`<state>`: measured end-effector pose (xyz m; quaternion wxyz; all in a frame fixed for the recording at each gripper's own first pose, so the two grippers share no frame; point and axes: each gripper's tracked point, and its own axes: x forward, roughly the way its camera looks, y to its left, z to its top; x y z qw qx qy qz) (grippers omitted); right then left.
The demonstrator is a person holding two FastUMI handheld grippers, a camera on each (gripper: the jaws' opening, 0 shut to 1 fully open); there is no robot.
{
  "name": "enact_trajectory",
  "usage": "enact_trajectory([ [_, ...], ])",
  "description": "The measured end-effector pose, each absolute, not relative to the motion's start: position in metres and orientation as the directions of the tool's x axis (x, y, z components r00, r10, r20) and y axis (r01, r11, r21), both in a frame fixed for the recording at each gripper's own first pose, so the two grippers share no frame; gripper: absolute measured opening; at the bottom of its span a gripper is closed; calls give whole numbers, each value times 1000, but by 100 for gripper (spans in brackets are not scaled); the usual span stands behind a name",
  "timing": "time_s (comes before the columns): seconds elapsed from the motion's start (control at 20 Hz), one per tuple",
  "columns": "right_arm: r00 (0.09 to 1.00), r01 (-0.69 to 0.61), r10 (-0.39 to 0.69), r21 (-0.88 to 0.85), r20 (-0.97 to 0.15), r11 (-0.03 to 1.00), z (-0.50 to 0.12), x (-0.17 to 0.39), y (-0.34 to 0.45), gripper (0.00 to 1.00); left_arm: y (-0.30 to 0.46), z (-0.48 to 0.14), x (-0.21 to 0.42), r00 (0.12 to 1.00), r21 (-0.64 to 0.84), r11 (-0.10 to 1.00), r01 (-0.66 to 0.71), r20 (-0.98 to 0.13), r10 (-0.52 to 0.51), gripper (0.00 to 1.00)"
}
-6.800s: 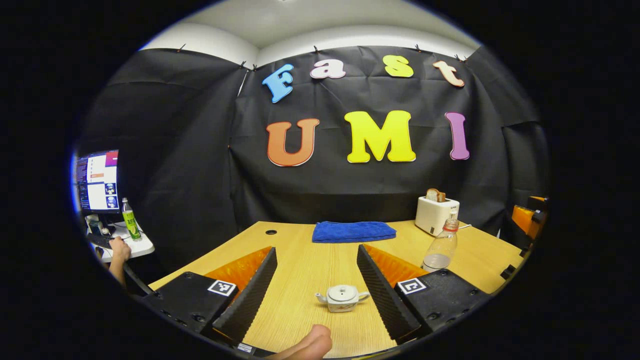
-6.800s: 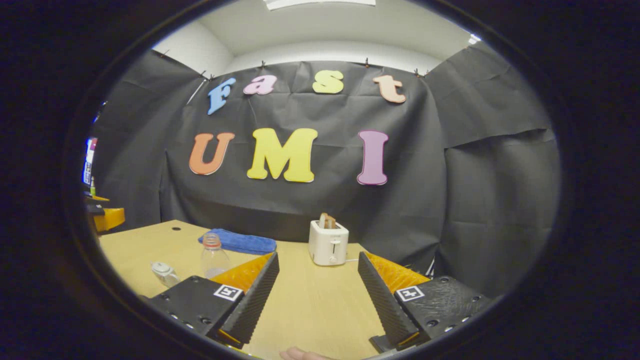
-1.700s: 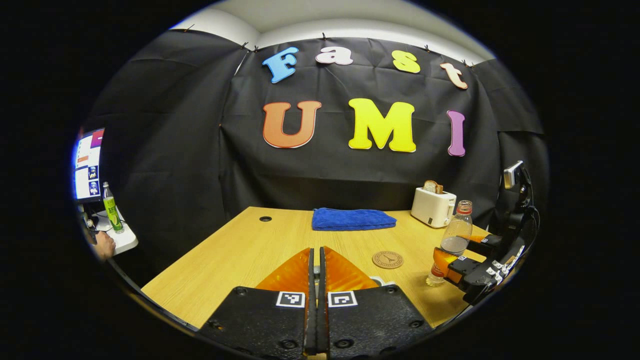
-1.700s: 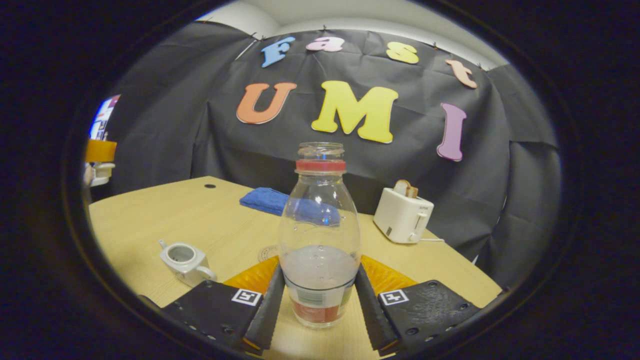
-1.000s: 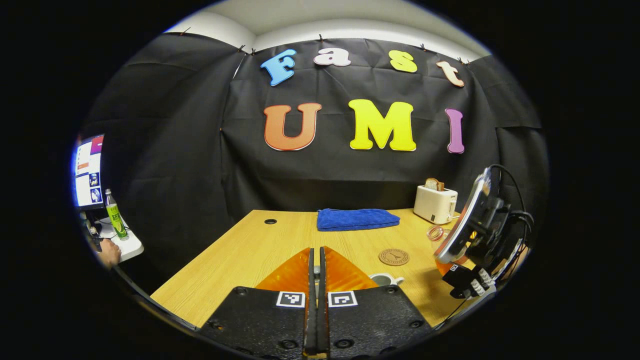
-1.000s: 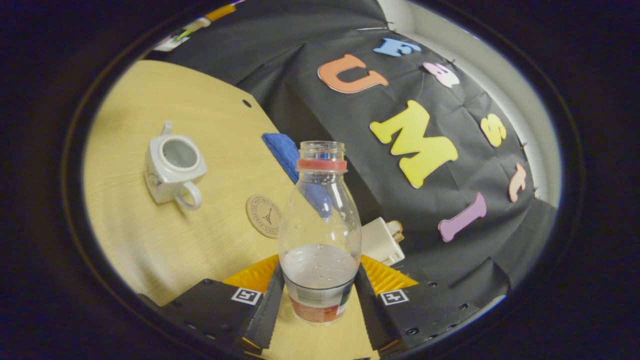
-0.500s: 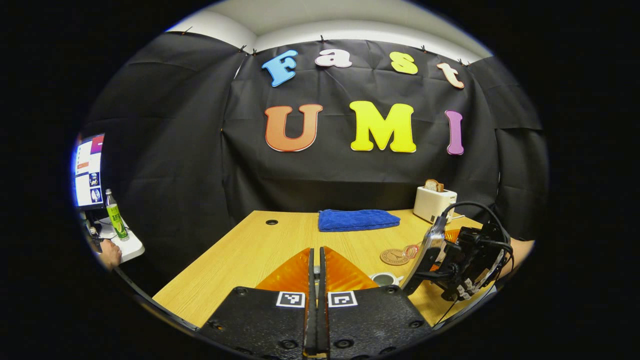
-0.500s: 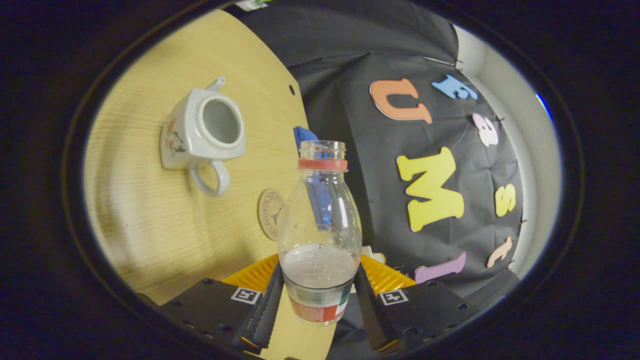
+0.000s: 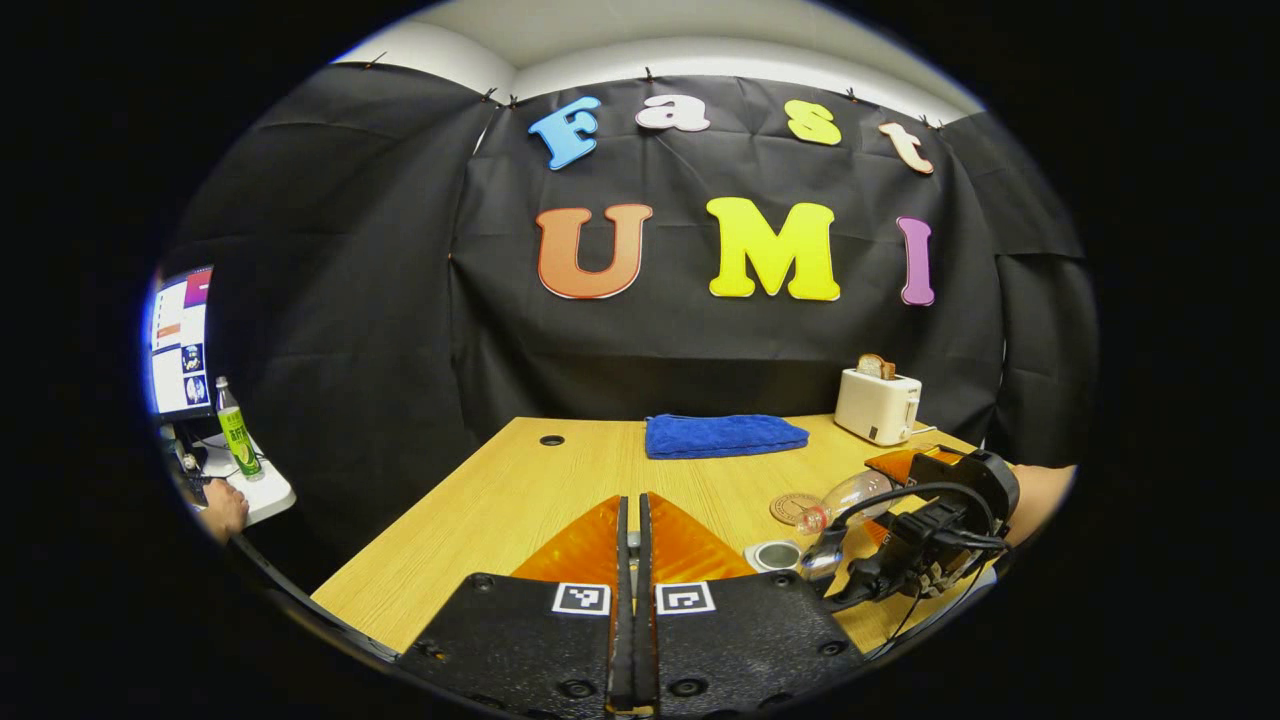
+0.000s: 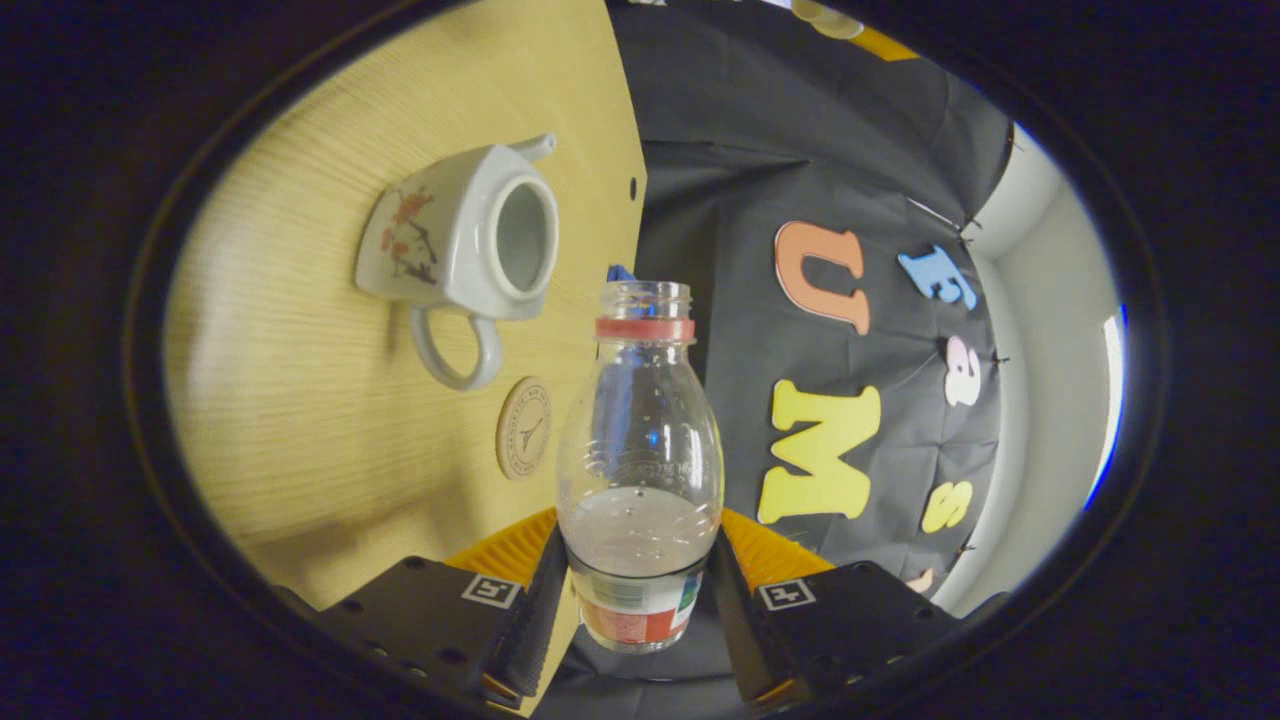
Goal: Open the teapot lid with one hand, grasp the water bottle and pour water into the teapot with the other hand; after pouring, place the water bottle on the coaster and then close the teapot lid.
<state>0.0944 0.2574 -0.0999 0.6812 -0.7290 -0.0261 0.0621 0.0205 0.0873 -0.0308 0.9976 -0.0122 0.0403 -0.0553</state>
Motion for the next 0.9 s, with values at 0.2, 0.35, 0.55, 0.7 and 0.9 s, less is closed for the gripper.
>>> enact_trajectory([
  [0.2,990,8,141,-987,-15,-161,-93,94,262,72,85,-31,20,990,-18,993,117,-76,-118,3],
  [0.35,991,31,135,-974,0,-227,-93,93,260,71,86,-32,19,990,-12,993,117,-80,-118,3],
  [0.55,988,65,154,-961,24,-270,-91,95,262,71,85,-32,19,989,-11,993,120,-82,-120,3],
  [0.7,984,89,173,-954,40,-285,-88,92,267,70,84,-31,19,989,-9,992,122,-82,-122,3],
  [0.9,976,139,203,-939,77,-315,-81,89,273,71,85,-32,18,989,-5,993,120,-86,-120,3],
])
